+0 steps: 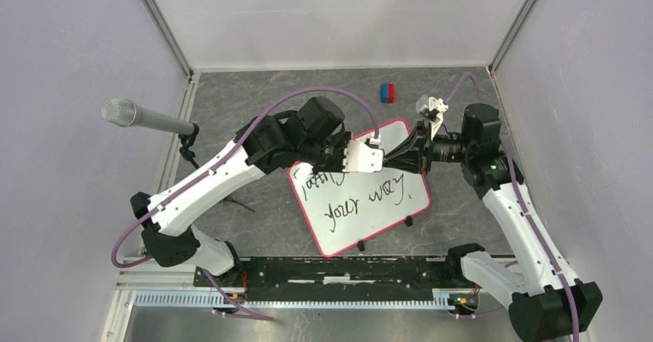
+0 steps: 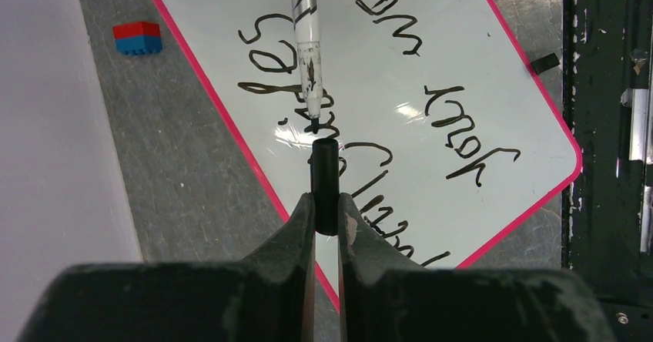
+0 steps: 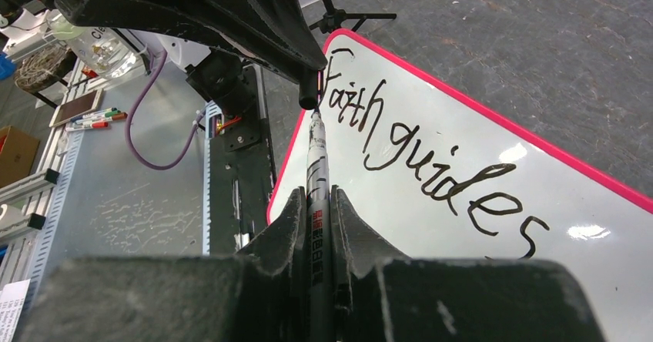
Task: Write a sentence on the whiteboard
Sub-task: Close the whiteboard marker at the center of the board, then place the whiteboard marker at the center of the board.
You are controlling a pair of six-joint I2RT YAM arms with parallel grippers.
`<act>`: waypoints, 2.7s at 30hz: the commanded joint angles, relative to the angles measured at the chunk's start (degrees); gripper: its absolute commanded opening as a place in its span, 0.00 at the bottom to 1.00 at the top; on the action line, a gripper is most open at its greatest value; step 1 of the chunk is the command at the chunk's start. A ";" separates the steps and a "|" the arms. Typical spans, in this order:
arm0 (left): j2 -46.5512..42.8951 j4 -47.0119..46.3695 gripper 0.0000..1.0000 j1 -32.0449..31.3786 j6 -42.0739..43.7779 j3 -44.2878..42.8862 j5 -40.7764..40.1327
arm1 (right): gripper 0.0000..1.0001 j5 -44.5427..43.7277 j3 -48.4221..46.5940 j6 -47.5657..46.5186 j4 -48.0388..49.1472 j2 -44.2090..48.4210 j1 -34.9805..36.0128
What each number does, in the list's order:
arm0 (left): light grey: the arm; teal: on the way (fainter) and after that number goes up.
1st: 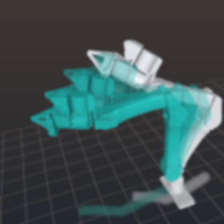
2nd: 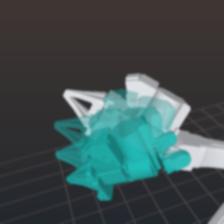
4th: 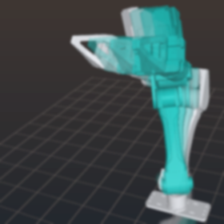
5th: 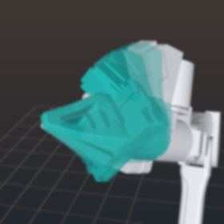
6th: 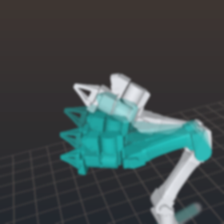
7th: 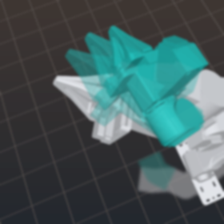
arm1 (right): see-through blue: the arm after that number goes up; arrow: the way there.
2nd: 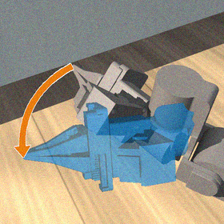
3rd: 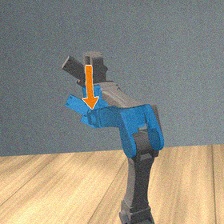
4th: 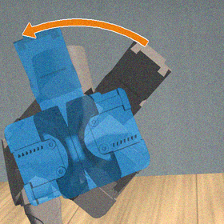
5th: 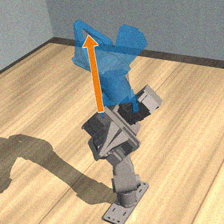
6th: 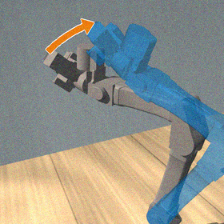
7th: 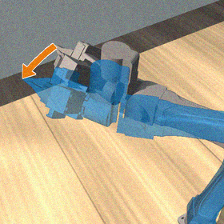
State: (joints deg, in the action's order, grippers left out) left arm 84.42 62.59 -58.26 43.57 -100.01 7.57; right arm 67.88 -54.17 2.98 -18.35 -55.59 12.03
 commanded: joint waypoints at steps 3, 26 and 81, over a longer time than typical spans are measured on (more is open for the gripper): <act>0.23 -0.01 0.02 -0.01 -3.24 -1.06 0.58 | 0.00 -0.42 -2.51 -1.07 -0.08 0.04 0.77; 3.99 -0.08 0.02 -1.05 -7.57 -6.96 4.01 | 0.00 -3.55 -2.71 -2.06 -0.79 -1.57 4.17; -9.50 -7.23 0.74 19.67 -0.82 -1.80 21.14 | 0.00 -8.90 -1.46 25.50 32.83 -3.99 9.82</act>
State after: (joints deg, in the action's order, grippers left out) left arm 75.57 56.23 -37.36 31.79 -102.89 29.10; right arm 58.02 -55.88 25.78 11.53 -60.90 20.78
